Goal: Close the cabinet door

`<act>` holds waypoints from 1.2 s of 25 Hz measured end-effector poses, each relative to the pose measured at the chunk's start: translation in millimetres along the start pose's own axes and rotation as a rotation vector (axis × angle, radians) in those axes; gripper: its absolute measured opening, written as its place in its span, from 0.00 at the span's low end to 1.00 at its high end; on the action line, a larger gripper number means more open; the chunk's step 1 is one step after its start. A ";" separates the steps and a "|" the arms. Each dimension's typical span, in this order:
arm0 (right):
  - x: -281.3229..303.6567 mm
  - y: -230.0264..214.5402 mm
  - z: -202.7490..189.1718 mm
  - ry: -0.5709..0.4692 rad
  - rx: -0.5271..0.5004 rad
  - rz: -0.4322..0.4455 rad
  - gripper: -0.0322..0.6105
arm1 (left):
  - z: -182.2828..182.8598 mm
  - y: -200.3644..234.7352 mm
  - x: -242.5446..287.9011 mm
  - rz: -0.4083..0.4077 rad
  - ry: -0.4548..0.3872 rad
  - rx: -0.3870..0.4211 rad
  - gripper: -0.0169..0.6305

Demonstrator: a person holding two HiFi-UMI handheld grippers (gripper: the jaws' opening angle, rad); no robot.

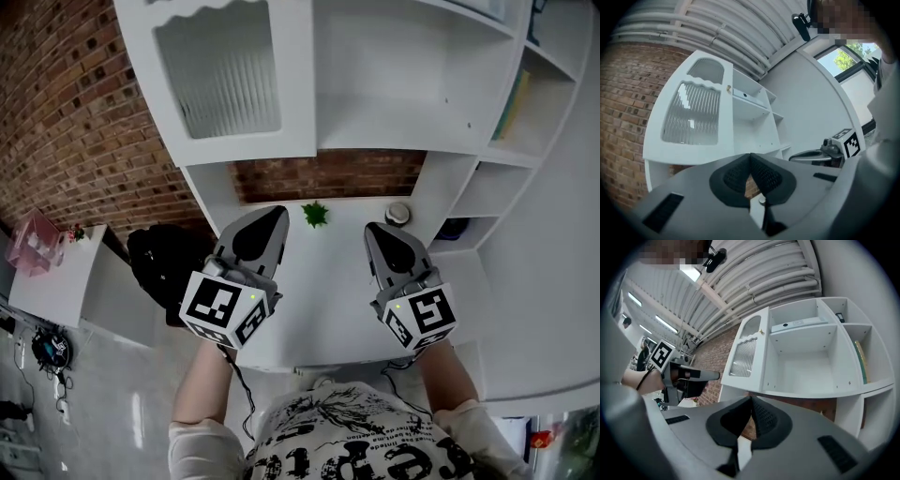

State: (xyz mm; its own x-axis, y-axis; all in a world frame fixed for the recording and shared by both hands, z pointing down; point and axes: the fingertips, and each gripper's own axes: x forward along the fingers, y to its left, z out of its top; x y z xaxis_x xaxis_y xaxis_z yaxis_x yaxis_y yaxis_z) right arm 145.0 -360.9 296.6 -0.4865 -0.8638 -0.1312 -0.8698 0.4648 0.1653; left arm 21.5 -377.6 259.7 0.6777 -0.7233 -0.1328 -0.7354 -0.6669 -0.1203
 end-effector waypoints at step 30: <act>-40.6 9.1 -57.9 0.098 0.001 -0.015 0.07 | -90.2 -47.8 -18.2 -0.010 0.101 -0.116 0.05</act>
State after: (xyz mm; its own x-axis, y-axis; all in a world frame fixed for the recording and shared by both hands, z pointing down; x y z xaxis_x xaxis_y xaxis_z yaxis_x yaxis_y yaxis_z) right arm 161.6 -332.8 360.1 -0.4631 -0.8855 -0.0373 -0.8771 0.4518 0.1633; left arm 44.4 -348.7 356.6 0.6860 -0.7269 -0.0320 -0.7274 -0.6862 -0.0062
